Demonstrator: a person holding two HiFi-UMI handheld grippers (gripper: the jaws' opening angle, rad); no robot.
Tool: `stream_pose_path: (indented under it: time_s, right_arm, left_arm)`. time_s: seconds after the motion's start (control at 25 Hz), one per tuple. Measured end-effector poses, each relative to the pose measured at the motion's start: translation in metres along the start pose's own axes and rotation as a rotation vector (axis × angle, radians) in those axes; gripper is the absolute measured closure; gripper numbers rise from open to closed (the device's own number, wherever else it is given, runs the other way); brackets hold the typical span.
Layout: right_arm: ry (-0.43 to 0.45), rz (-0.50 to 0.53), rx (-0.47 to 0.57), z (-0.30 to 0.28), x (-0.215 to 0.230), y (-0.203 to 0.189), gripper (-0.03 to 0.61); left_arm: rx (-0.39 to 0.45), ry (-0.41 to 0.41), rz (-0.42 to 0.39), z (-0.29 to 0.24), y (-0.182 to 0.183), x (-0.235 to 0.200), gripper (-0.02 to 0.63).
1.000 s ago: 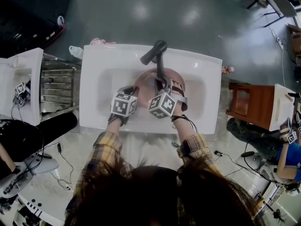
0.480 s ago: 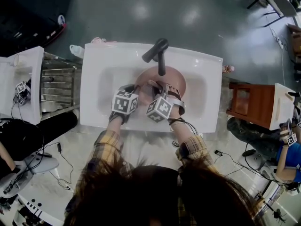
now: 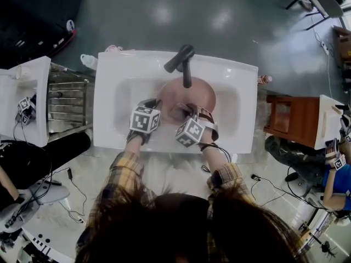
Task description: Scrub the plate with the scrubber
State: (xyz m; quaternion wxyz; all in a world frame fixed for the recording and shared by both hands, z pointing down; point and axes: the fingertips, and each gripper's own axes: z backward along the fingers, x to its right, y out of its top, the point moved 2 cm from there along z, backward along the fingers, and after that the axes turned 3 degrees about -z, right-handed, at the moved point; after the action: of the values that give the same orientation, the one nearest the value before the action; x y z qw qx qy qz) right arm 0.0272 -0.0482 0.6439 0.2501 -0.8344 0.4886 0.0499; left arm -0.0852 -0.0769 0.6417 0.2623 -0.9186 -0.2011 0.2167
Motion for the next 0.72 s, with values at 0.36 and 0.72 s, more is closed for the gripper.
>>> stream_pose_path:
  time_s: [0.36, 0.72]
  right_arm:
    - [-0.042, -0.085, -0.049, 0.008, 0.031, -0.038, 0.485]
    - [-0.145, -0.025, -0.039, 0.021, 0.078, -0.05, 0.483]
  left_arm:
    - [0.001, -0.011, -0.01, -0.002, 0.0, 0.002, 0.586]
    - [0.007, -0.016, -0.025, -0.002, 0.002, 0.005, 0.586]
